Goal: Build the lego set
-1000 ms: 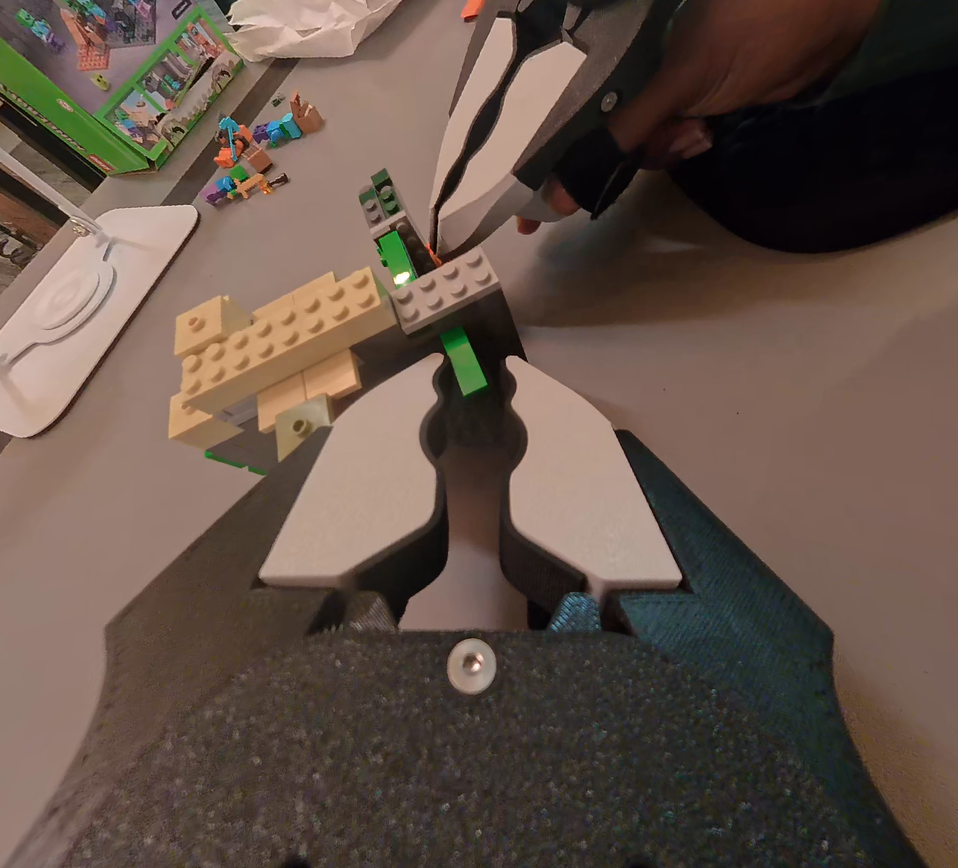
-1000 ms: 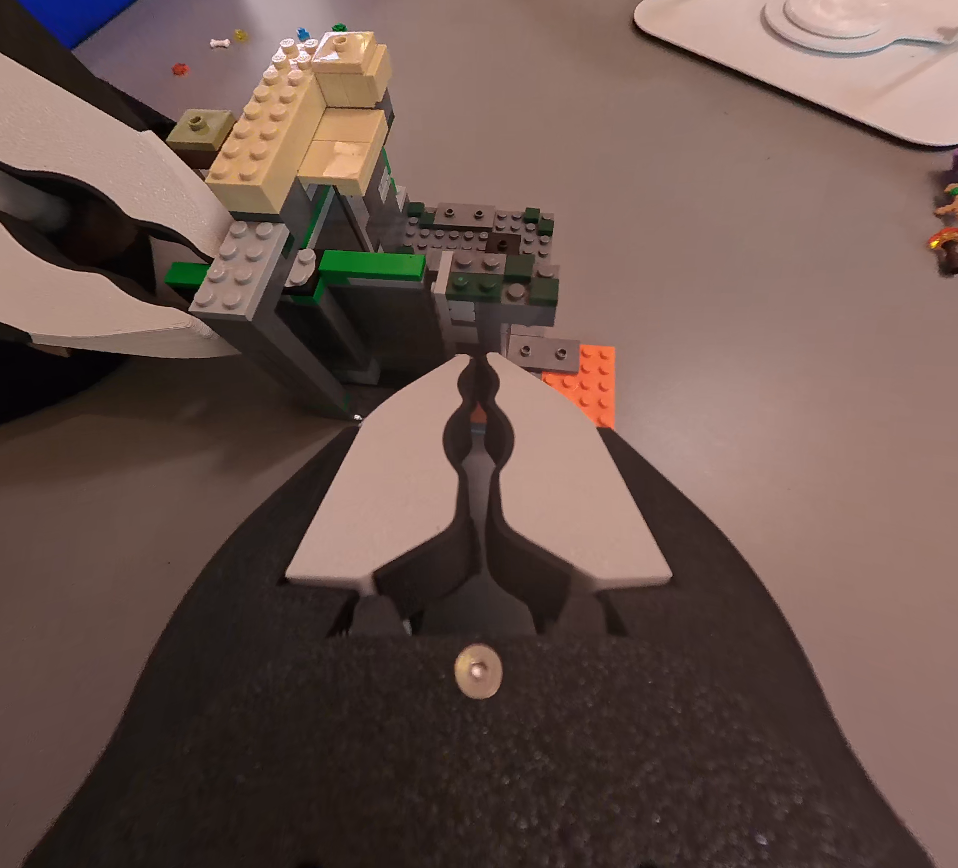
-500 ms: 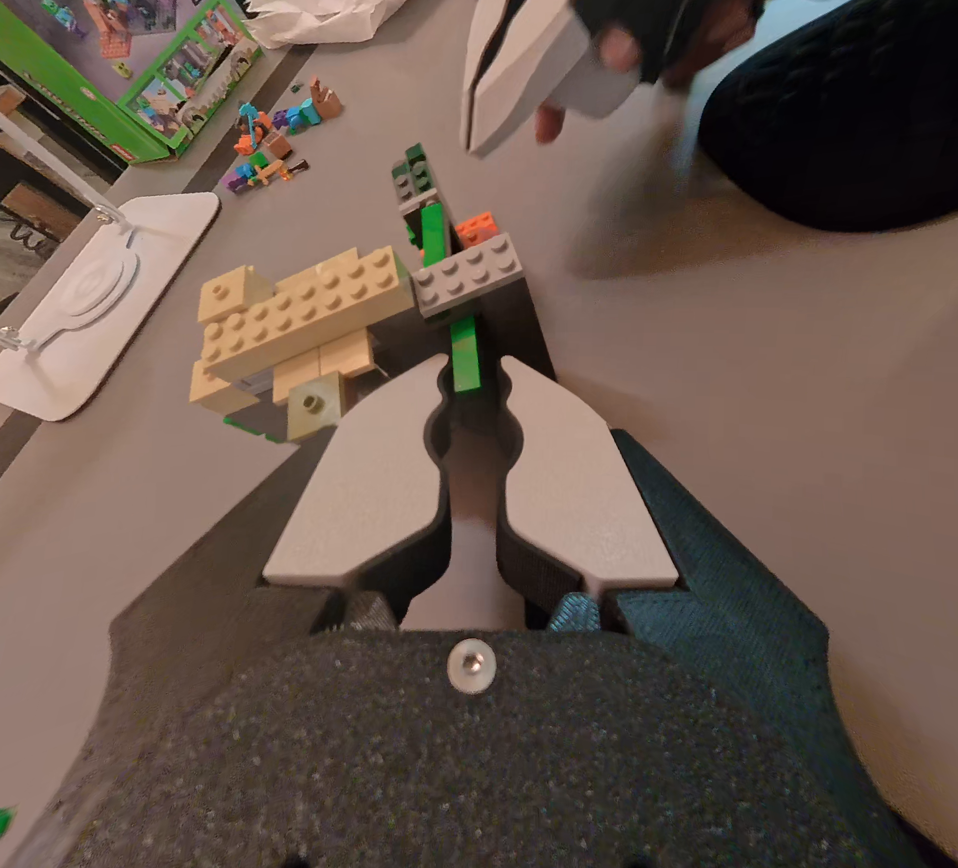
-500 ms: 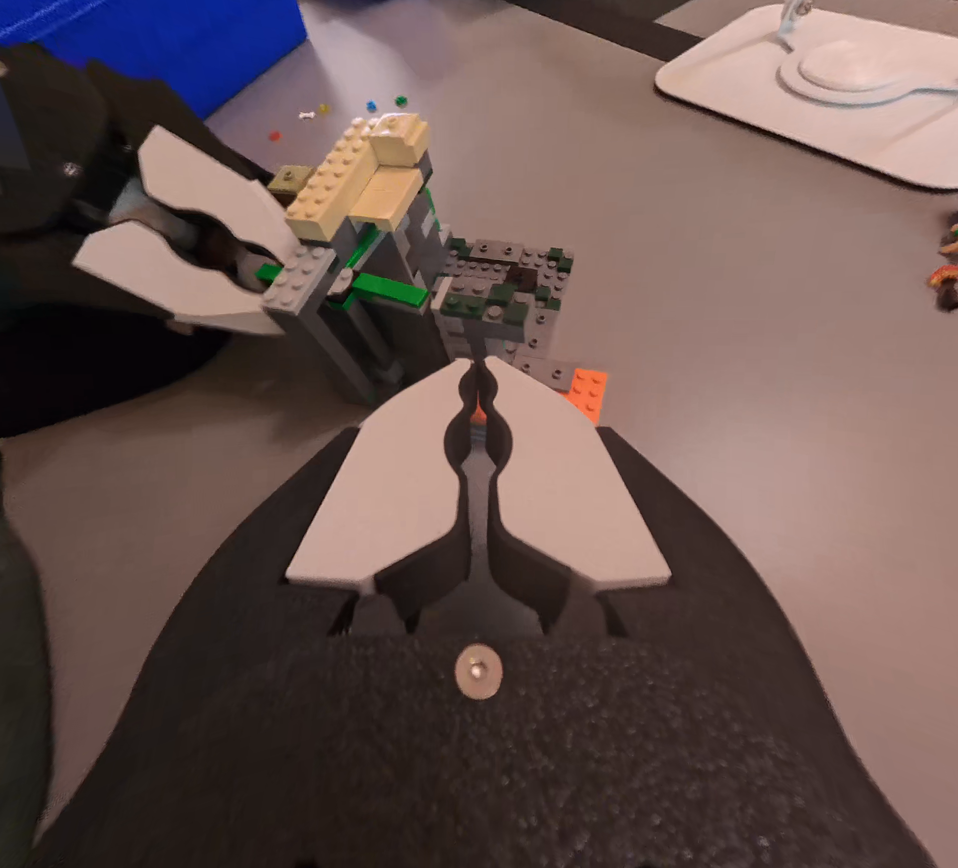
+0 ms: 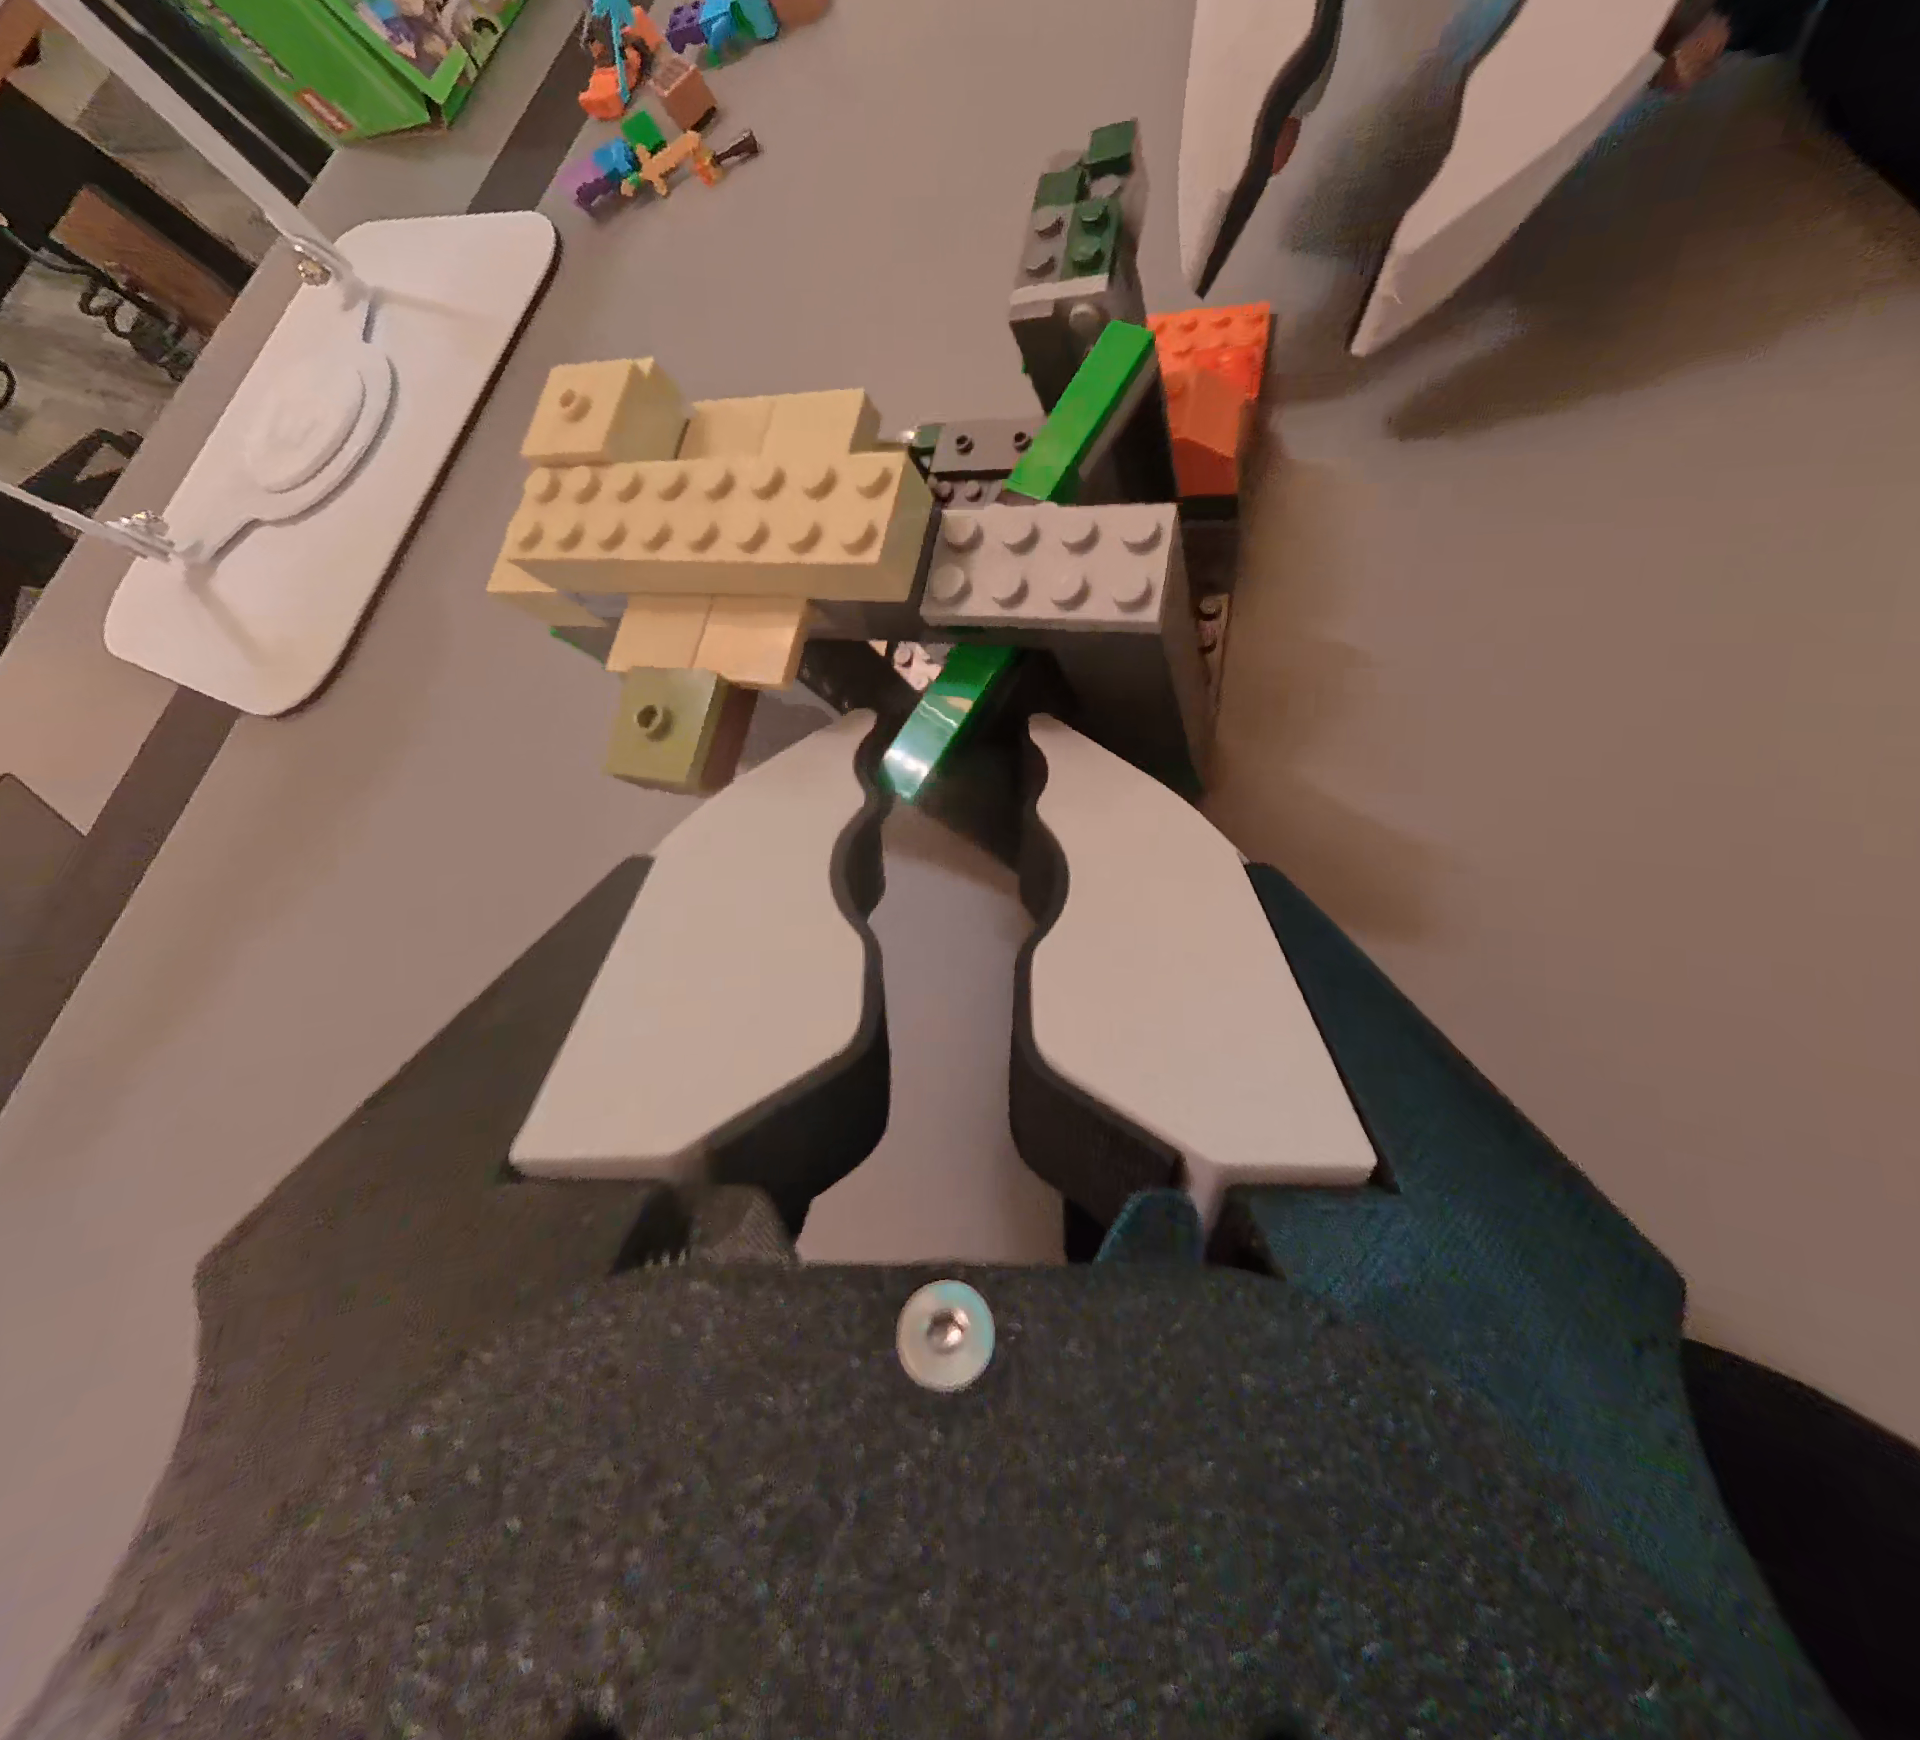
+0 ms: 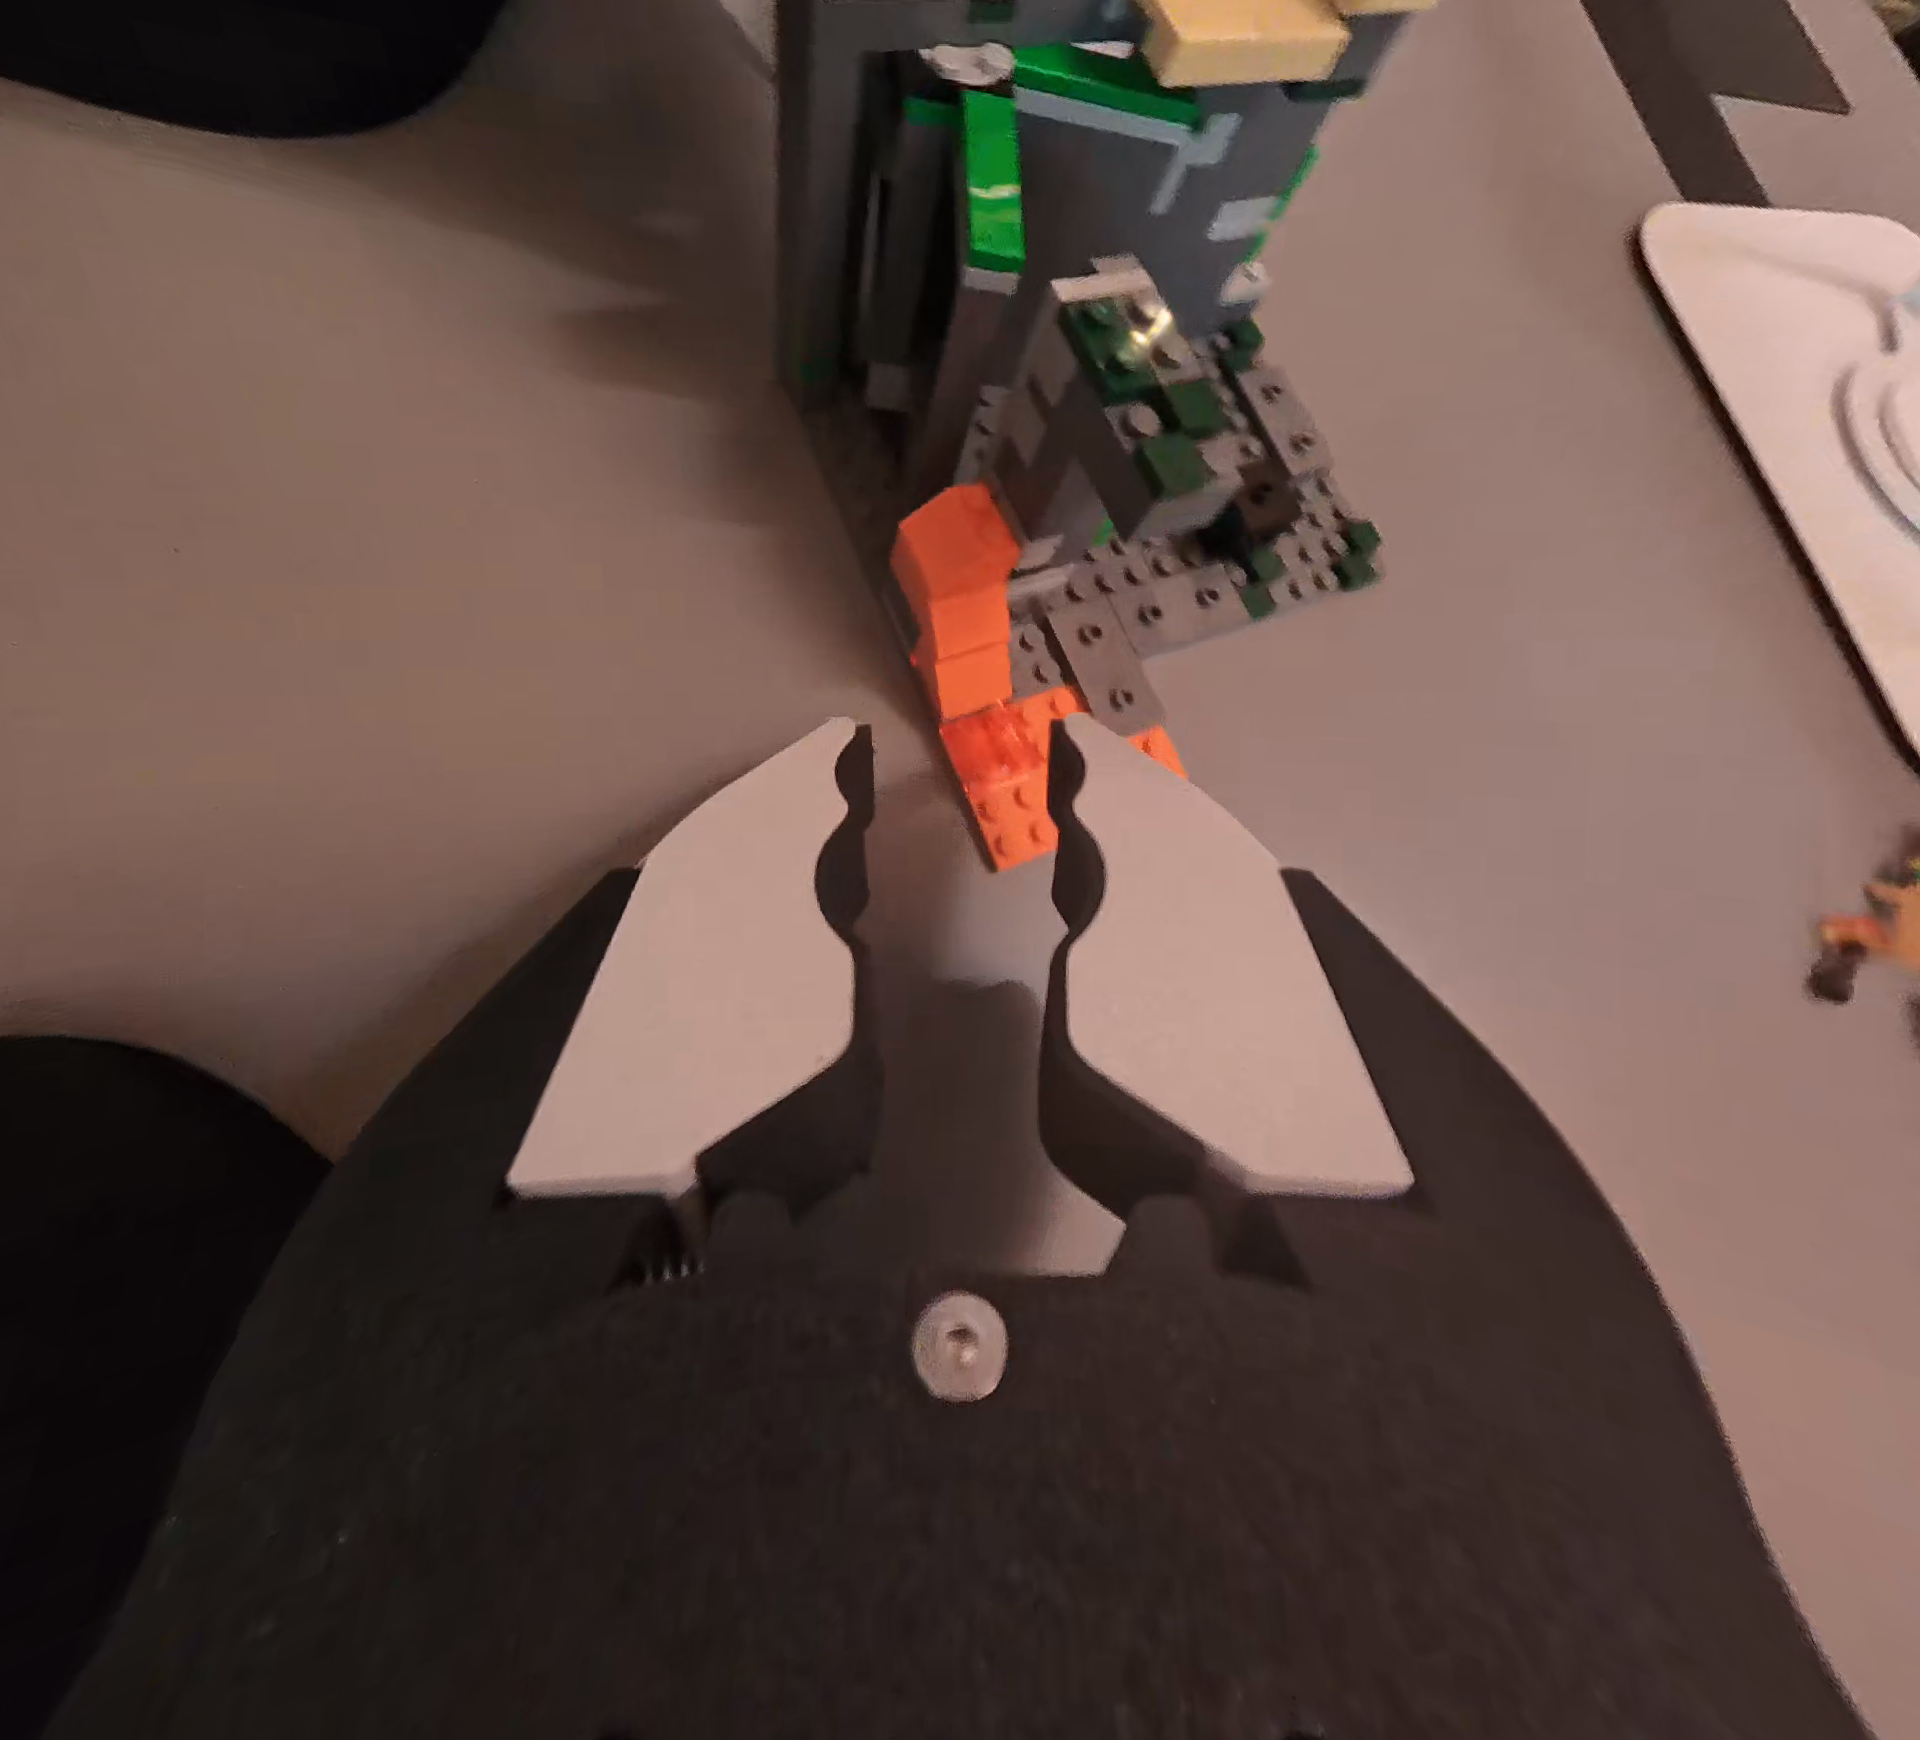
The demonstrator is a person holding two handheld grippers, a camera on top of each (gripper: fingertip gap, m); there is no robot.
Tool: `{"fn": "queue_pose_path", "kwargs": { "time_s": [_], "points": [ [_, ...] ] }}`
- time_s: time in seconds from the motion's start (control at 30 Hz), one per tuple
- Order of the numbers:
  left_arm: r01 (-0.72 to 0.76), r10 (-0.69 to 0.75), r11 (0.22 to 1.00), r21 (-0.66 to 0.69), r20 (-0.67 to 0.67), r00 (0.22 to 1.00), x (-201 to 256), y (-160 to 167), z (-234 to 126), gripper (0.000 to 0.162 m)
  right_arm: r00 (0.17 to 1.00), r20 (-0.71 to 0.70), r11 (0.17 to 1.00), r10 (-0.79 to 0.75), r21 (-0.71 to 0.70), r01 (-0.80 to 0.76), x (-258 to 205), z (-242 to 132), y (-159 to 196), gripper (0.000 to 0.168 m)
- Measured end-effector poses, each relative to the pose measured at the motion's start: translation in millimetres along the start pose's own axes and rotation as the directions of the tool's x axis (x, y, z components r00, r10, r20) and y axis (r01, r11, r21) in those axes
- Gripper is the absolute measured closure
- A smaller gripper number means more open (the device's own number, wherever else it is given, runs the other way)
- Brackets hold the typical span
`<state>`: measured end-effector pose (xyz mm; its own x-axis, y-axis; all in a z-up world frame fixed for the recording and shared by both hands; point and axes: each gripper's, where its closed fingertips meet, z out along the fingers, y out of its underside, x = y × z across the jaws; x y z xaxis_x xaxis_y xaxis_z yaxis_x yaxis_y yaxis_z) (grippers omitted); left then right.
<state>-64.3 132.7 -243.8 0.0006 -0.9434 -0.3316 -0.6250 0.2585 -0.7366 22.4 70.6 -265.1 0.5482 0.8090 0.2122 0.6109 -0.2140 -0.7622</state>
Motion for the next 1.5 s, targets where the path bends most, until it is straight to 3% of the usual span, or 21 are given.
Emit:
{"fn": "queue_pose_path", "kwargs": {
  "time_s": [0.13,0.5,0.63,0.73,0.83,0.9,1.1,1.3,1.5],
  "points": [
    [0.002,-0.002,0.999,-0.037,0.005,1.0,-17,4,5,0.139,1.0,-0.006,0.998,-0.008,0.065,0.009,7,11,-11,0.144],
    [-0.031,0.047,0.983,-0.178,0.085,0.995,-58,15,18,0.136,1.0,-0.029,1.0,0.01,-0.011,-0.01,21,40,-11,0.14],
    [-0.027,0.046,0.976,-0.218,0.086,0.995,-57,24,4,0.135,0.999,-0.007,0.998,0.049,-0.038,-0.049,20,47,-15,0.149],
    [0.032,-0.011,0.978,-0.206,0.101,0.995,-53,32,-17,0.139,0.997,-0.032,0.996,0.074,-0.042,-0.075,18,48,-15,0.151],
    [0.155,-0.15,0.985,-0.075,0.061,0.987,-29,14,-31,0.148,0.995,-0.031,0.993,0.094,-0.063,-0.095,8,48,-19,0.151],
    [0.253,-0.253,0.967,-0.011,0.007,0.968,-6,1,-30,0.15,0.996,-0.018,0.994,0.088,-0.069,-0.089,-3,50,-25,0.148],
    [0.407,-0.406,0.914,0.008,-0.014,0.914,23,-8,-8,0.148,0.996,0.09,1.0,0.02,0.011,-0.021,-39,50,-50,0.14],
    [0.43,-0.43,0.903,-0.011,-0.018,0.903,21,-8,2,0.145,0.991,0.134,0.996,0.014,0.089,-0.027,-31,34,-48,0.144],
    [0.424,-0.424,0.905,-0.041,0.023,0.906,20,-8,16,0.143,0.995,0.071,0.99,0.072,0.119,-0.08,4,22,-34,0.149]
  ]
}}
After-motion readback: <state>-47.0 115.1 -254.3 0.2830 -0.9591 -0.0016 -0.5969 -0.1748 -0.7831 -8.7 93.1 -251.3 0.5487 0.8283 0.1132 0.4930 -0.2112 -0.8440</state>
